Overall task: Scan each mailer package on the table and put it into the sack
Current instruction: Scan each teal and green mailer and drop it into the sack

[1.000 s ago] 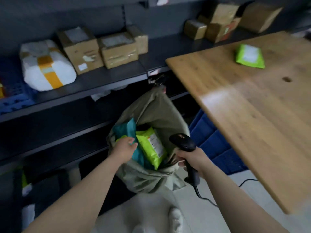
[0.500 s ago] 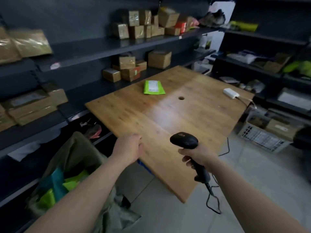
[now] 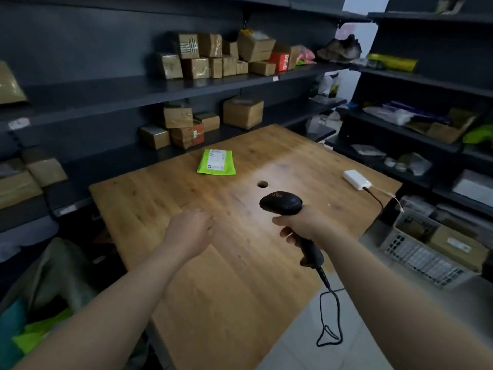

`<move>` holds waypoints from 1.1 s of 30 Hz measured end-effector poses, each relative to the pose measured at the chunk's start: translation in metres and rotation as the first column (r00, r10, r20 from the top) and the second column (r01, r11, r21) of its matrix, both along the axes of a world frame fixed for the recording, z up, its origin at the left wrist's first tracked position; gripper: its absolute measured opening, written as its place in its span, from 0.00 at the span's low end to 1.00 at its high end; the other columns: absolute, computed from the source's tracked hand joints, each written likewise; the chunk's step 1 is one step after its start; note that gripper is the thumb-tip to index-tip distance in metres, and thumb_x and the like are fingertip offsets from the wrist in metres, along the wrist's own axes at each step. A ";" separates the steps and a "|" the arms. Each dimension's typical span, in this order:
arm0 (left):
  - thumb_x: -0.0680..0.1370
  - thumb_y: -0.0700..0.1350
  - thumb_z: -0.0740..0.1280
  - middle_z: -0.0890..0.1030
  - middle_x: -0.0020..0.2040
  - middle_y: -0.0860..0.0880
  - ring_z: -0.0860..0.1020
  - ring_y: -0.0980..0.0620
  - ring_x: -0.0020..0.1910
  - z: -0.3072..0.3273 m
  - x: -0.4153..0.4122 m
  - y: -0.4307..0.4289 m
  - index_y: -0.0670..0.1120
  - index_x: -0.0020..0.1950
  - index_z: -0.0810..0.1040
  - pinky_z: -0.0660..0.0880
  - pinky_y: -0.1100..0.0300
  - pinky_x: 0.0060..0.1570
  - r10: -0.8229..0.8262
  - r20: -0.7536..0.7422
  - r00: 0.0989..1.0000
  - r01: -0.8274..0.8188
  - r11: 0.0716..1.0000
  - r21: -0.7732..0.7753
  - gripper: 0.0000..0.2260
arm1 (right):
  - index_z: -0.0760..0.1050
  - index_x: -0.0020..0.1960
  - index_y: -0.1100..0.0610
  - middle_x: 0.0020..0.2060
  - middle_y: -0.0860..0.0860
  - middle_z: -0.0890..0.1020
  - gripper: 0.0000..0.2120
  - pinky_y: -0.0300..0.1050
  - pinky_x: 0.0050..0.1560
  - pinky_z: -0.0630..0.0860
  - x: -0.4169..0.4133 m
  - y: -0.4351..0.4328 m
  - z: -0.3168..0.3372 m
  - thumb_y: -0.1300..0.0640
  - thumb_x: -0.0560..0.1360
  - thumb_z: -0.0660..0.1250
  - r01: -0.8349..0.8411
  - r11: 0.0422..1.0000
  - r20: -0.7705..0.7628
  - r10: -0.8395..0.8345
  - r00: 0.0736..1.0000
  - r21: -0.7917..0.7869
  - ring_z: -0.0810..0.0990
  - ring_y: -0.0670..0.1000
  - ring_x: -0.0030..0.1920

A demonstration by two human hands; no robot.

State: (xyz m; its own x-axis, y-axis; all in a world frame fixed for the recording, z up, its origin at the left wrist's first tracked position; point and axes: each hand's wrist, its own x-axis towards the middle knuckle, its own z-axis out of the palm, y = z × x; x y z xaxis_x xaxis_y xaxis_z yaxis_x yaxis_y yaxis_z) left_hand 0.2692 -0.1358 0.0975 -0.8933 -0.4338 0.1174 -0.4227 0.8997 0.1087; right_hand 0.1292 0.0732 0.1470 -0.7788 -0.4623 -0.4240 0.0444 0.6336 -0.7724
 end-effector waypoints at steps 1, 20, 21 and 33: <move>0.78 0.51 0.60 0.80 0.55 0.47 0.78 0.44 0.56 -0.001 -0.015 -0.007 0.48 0.56 0.79 0.75 0.54 0.49 0.012 0.003 1.000 -0.012 1.000 0.002 0.13 | 0.77 0.52 0.58 0.35 0.54 0.84 0.11 0.42 0.31 0.74 -0.018 -0.008 0.002 0.55 0.73 0.72 -0.007 1.000 -0.005 0.007 1.000 -0.003 0.77 0.51 0.28; 0.79 0.51 0.63 0.79 0.59 0.46 0.76 0.44 0.59 -0.019 -0.257 -0.163 0.47 0.61 0.77 0.74 0.52 0.53 0.377 0.078 0.923 -0.383 0.919 0.091 0.14 | 0.77 0.45 0.59 0.35 0.57 0.81 0.04 0.45 0.32 0.73 -0.302 -0.225 -0.030 0.59 0.75 0.70 -0.073 0.977 0.042 0.082 0.996 -0.198 0.77 0.52 0.29; 0.78 0.51 0.63 0.79 0.59 0.46 0.76 0.44 0.59 -0.026 -0.269 -0.173 0.47 0.61 0.77 0.74 0.52 0.53 0.404 0.083 0.911 -0.411 0.905 0.113 0.14 | 0.77 0.45 0.59 0.35 0.57 0.81 0.04 0.46 0.34 0.73 -0.314 -0.239 -0.040 0.59 0.75 0.71 -0.069 0.976 0.071 0.085 0.994 -0.206 0.78 0.53 0.30; 0.80 0.47 0.62 0.70 0.68 0.39 0.71 0.41 0.66 -0.112 -0.367 -0.262 0.41 0.71 0.64 0.68 0.55 0.60 0.560 0.225 0.797 -0.600 0.695 0.396 0.21 | 0.79 0.51 0.58 0.40 0.52 0.80 0.11 0.44 0.42 0.73 -0.391 -0.346 -0.156 0.57 0.72 0.75 0.003 0.959 0.307 0.088 0.948 -0.284 0.78 0.53 0.41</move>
